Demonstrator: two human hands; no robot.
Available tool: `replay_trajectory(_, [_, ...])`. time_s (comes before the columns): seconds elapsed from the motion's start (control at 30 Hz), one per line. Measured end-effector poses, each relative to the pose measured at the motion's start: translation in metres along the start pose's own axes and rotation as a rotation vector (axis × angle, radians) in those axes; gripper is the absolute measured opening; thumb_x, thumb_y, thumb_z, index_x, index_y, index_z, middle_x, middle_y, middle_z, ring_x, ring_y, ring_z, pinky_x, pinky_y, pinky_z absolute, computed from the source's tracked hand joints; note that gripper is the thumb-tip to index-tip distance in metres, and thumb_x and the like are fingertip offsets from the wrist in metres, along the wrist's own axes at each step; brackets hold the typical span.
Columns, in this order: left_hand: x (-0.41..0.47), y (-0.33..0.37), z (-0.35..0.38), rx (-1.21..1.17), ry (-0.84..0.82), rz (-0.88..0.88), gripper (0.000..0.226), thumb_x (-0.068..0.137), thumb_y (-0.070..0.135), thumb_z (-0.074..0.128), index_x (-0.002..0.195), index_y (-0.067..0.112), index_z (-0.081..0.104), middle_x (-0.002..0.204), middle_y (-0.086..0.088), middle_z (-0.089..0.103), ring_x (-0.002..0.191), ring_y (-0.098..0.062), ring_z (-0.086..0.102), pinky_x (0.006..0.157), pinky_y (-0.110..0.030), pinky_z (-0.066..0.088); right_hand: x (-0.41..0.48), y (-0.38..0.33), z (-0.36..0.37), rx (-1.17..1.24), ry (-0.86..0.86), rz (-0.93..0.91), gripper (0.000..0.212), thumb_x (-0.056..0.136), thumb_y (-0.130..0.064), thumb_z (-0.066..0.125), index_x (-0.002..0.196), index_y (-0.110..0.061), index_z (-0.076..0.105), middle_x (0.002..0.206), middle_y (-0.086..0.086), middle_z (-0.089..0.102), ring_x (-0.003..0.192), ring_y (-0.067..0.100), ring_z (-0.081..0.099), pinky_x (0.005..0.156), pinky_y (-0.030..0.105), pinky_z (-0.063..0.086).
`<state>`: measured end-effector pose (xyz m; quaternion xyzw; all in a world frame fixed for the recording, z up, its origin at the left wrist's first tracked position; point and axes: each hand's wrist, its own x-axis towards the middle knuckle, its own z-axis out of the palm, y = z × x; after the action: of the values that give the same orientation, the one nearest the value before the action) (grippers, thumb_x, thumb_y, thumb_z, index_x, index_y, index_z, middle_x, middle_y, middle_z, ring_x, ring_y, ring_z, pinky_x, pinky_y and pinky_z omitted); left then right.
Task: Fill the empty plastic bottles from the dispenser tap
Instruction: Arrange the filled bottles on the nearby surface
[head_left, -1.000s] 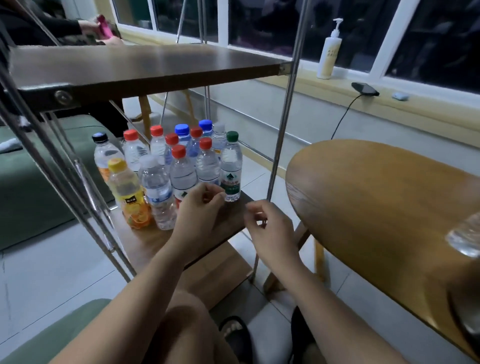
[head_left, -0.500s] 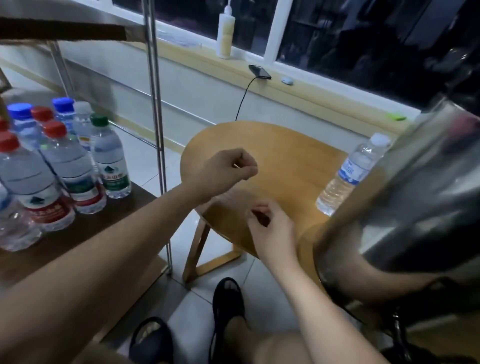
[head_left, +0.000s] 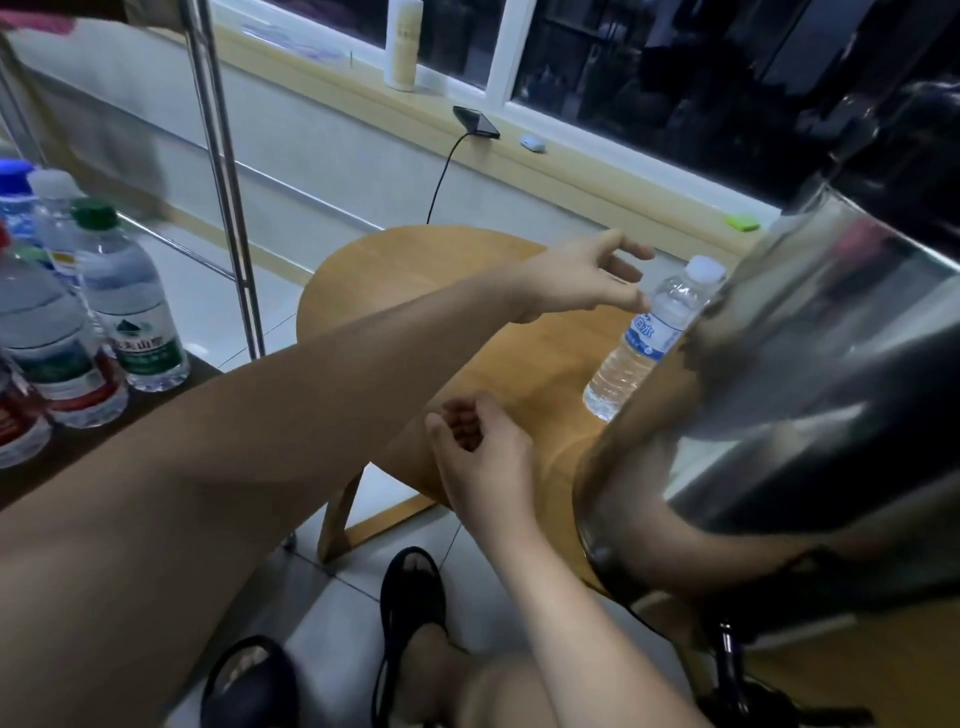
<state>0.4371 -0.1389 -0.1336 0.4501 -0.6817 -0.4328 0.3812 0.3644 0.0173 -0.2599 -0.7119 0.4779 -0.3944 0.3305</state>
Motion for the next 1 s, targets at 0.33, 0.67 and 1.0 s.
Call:
replay_trajectory(0.33, [0.019,0.009,0.017,0.021,-0.152,-0.014,0.059,0.08,0.017,0.09,0.129,0.038,0.065,0.104,0.011,0.079,0.108,-0.015,0.072,0.111,-0.046,0.053,-0.001,0.002,0.004,0.011,0.031,-0.065,0.007,0.095,-0.02,0.076,0.1,-0.023,0.072,0.084,-0.012,0.071,0.083,0.011,0.069,0.073,0.024,0.057])
replay_trajectory(0.67, [-0.009,0.005,0.012,0.031,0.022,0.038,0.052,0.078,0.016,0.093,0.121,0.02,0.063,0.116,-0.005,0.074,0.105,-0.022,0.074,0.095,-0.04,0.064,-0.001,0.0,0.0,0.014,0.012,-0.061,0.004,0.096,-0.023,0.074,0.1,-0.024,0.073,0.087,-0.012,0.072,0.086,0.007,0.069,0.071,0.013,0.052])
replay_trajectory(1.0, [-0.108,-0.018,-0.039,-0.058,0.43,-0.006,0.053,0.074,0.015,0.096,0.114,0.018,0.063,0.117,-0.01,0.073,0.104,-0.028,0.076,0.09,-0.044,0.067,-0.002,0.002,0.0,0.015,0.031,-0.1,0.007,0.096,-0.016,0.078,0.099,-0.021,0.074,0.085,-0.014,0.071,0.087,0.002,0.067,0.073,0.008,0.047])
